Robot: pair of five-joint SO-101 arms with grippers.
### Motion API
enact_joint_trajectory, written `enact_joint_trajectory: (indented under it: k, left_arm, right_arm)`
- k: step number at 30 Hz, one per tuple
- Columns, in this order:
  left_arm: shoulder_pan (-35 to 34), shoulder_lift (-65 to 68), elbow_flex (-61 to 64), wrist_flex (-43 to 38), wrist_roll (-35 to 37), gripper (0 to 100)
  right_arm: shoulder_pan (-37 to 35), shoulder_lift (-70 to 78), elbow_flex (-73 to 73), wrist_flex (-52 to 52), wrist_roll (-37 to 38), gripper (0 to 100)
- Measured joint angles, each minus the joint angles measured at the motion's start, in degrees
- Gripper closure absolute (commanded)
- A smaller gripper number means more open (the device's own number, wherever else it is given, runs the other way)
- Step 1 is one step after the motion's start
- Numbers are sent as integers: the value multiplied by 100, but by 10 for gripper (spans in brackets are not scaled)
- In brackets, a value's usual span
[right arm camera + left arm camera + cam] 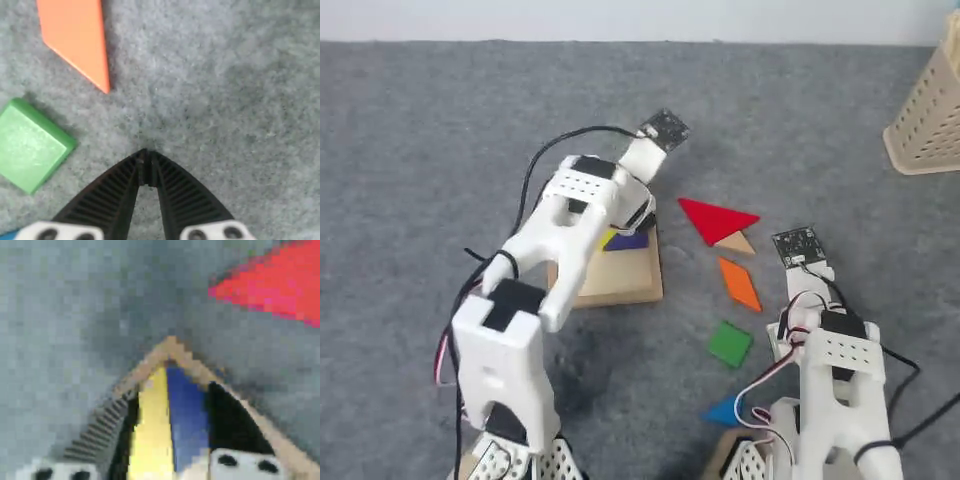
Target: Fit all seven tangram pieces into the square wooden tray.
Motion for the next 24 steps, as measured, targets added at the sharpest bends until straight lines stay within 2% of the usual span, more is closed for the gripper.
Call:
enact_joint_trajectory:
  k: [4,14,19,24]
  left_arm:
    - [-18,79,-141,141,-35,797]
    - [334,18,-211,1292,-202,798]
    - [536,-774,431,1468,-246,798]
    - [211,-2251,1204,1213,-246,797]
  right_arm:
    - [0,0,0,0,0,982]
    - [0,0,0,0,0,982]
    - [0,0,0,0,0,982]
    - [0,0,0,0,0,982]
